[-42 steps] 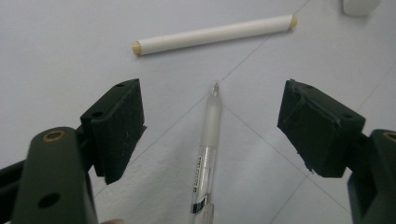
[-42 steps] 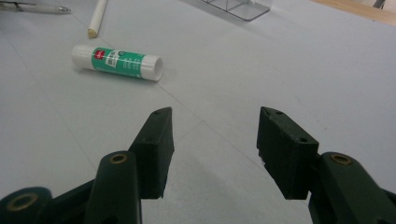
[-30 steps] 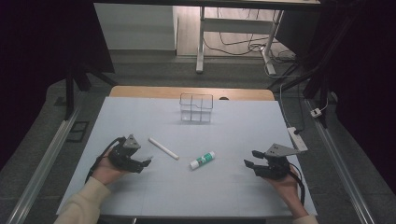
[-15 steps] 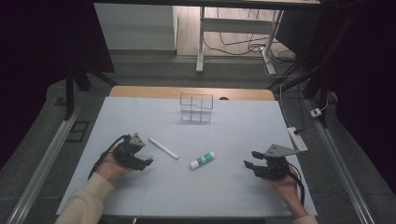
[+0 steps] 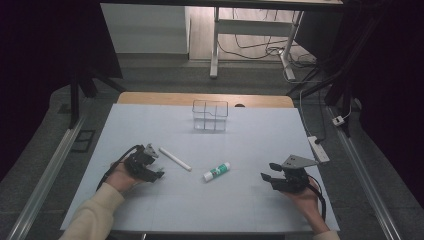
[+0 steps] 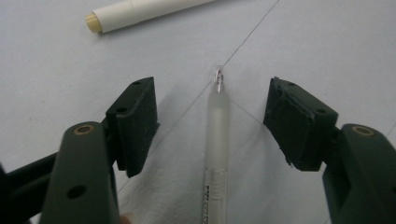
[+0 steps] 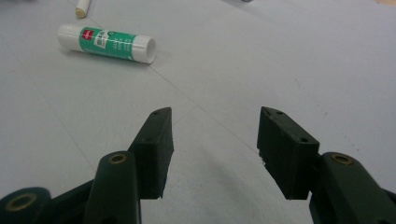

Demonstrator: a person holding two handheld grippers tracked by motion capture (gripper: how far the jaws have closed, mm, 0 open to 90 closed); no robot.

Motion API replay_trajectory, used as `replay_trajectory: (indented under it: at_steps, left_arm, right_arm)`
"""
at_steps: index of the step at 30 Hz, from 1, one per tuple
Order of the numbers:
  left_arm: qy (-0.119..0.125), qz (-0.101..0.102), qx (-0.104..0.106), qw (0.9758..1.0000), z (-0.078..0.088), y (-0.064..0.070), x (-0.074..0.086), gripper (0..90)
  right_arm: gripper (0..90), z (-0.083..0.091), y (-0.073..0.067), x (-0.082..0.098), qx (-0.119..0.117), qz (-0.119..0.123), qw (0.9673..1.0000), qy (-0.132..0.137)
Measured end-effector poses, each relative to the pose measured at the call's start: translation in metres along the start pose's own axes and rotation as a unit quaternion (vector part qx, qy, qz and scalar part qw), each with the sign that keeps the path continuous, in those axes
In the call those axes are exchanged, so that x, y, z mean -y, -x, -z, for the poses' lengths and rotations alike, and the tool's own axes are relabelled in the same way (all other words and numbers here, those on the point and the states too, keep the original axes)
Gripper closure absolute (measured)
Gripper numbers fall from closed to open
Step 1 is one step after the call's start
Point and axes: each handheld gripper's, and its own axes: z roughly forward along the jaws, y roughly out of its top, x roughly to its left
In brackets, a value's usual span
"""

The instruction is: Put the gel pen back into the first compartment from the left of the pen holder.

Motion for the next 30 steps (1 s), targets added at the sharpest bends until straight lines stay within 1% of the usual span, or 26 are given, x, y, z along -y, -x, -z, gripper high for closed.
replay_trajectory:
  at_steps: [6, 8, 14, 18, 23, 30]
  left_arm:
    - [-0.011, -0.006, 0.005, 0.9999, -0.004, 0.0003, -0.0001, 43.8]
    - [-0.009, -0.006, 0.013, 0.9999, -0.0038, -0.0007, -0.0001, 46.9]
    - [-0.009, -0.011, 0.032, 0.9994, -0.0036, -0.0011, -0.0003, 60.8]
    - [-0.01, -0.01, 0.035, 0.9993, -0.0033, -0.0012, -0.0004, 68.3]
    - [-0.011, -0.016, 0.037, 0.9991, -0.0032, -0.0003, -0.0005, 78.0]
    - [-0.01, -0.019, 0.036, 0.9991, -0.0031, 0.0002, -0.0004, 79.5]
  right_arm:
    - [44.6, -0.0011, -0.0006, 0.0005, 0.002, 0.0, 1.0, -0.002]
    - [44.6, -0.0012, -0.0007, 0.0006, 0.002, 0.0, 1.0, -0.001]
    - [44.4, -0.0015, -0.0006, 0.0007, 0.003, 0.0, 1.0, -0.005]
    - [44.3, -0.0019, -0.0009, 0.0008, 0.005, 0.002, 1.0, -0.007]
    - [44.3, -0.002, -0.0008, 0.0009, 0.006, 0.001, 0.9999, -0.008]
    - [43.9, -0.0031, -0.0014, 0.0013, 0.009, 0.006, 0.9998, -0.016]
